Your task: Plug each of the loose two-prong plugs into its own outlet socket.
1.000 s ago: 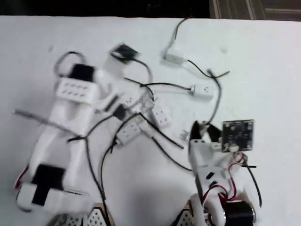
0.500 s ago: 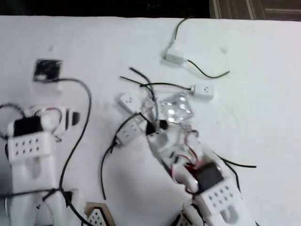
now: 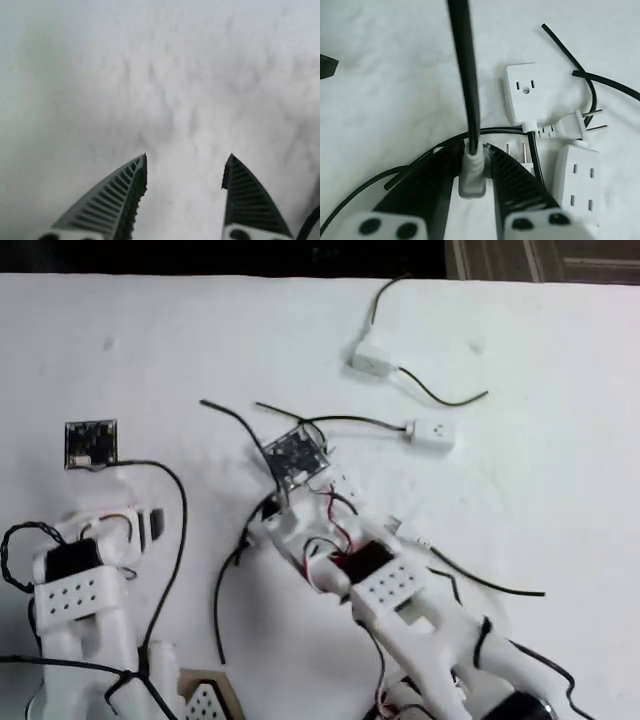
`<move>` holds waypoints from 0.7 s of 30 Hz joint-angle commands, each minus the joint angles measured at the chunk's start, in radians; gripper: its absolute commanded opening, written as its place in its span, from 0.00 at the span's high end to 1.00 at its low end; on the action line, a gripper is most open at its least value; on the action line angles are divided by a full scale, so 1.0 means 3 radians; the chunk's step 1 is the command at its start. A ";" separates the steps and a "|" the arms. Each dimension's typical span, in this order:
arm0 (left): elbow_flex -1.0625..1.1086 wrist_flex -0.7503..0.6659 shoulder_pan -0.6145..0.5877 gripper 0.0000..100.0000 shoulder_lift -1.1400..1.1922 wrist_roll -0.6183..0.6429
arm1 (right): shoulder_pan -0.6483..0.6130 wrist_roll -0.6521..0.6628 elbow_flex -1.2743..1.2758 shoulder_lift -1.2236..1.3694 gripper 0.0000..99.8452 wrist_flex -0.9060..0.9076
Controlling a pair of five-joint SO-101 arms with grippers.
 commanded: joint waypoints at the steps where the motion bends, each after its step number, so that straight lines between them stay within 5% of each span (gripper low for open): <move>1: 0.0000 -0.0046 -0.0003 0.75 -0.0079 0.0031 | -0.0018 0.0041 -0.0082 0.0197 0.98 -0.0315; 10: 0.0046 -0.0056 -0.0003 0.75 -0.0079 0.0026 | 0.0171 0.0066 -0.0072 0.0708 0.98 -0.0898; 21: 0.0046 -0.0056 -0.0008 0.75 -0.0079 0.0026 | 0.0156 0.0066 0.0015 0.0877 0.98 -0.0908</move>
